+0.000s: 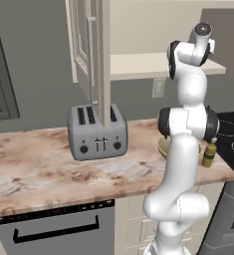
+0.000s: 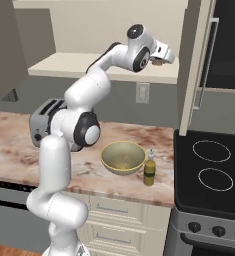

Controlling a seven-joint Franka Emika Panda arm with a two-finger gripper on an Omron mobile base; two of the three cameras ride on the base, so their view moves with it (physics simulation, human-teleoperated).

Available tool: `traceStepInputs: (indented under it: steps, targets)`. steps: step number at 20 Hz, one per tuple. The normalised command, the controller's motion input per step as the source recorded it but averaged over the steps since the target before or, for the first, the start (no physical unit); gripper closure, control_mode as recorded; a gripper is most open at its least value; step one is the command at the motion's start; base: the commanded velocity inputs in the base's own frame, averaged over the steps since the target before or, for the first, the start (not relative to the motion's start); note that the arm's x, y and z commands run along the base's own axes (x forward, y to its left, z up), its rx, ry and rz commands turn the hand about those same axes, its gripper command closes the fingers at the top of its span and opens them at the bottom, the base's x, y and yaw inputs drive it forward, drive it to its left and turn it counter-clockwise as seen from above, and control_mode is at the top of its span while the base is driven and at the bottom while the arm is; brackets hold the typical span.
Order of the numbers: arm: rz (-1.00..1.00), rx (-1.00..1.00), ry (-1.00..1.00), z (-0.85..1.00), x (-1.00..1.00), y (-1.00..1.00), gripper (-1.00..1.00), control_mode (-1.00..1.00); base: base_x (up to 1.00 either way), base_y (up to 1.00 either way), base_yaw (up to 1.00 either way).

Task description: Retrieve the bottle and the shaker from the cabinet and place them next to the mixing bowl on the counter. Then add garlic from the fridge to the mixing bowl.

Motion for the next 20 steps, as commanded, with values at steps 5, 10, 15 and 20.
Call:
traceStepInputs:
  steps: [5, 10, 15, 20]
  targets:
    - [0.02, 0.00, -0.15, 0.00, -0.90, 0.41, 1.00, -1.00, 0.00, 0.00, 0.00]
    - [0.06, 0.00, -0.17, -0.08, -1.00, 0.76, 1.00, -1.00, 0.00, 0.00, 0.00]
    - [0.07, 0.00, -0.14, -0.23, -1.00, 0.71, 1.00, -1.00, 0.00, 0.00, 0.00]
    - [0.04, -0.02, -0.13, 0.00, -1.00, 0.66, 1.00, -1.00, 0.00, 0.00, 0.00]
